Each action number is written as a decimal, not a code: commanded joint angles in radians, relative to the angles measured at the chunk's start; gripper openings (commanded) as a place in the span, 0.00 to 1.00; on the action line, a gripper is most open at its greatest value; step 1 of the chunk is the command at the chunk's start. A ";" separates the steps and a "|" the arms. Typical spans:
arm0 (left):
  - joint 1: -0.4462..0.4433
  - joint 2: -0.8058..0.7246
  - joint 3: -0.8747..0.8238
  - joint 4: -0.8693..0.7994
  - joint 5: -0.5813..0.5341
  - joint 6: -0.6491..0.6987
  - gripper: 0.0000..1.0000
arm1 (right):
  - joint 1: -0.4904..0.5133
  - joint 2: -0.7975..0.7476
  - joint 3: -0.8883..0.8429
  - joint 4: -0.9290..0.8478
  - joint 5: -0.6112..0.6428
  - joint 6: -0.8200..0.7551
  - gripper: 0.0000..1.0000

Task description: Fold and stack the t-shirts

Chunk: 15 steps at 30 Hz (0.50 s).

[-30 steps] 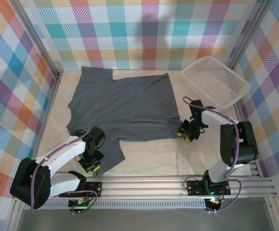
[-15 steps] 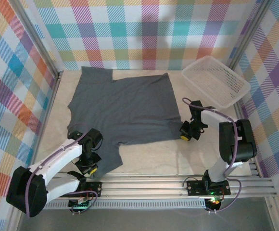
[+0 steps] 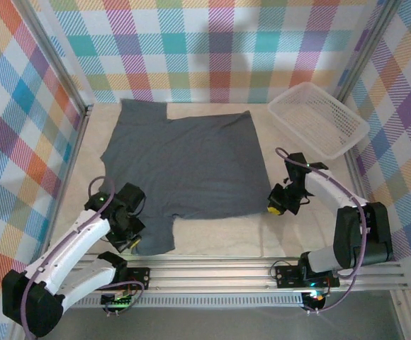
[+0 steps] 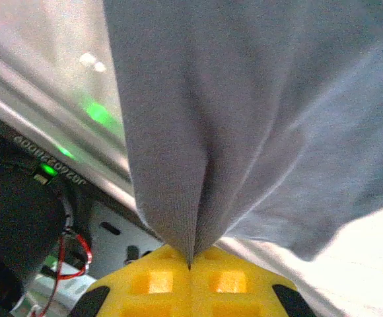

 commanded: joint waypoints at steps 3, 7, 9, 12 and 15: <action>0.009 0.127 0.178 0.021 -0.130 0.007 0.00 | 0.003 0.051 0.133 -0.042 0.019 0.003 0.00; 0.045 0.236 0.284 0.099 -0.151 0.041 0.00 | 0.003 0.103 0.230 -0.051 0.020 0.014 0.00; 0.079 0.278 0.331 0.127 -0.153 0.058 0.00 | 0.002 0.132 0.270 -0.052 0.021 0.021 0.00; 0.138 0.333 0.405 0.164 -0.156 0.101 0.00 | 0.001 0.171 0.320 -0.044 0.029 0.035 0.00; 0.203 0.380 0.466 0.199 -0.141 0.139 0.00 | 0.002 0.213 0.369 -0.031 0.042 0.048 0.00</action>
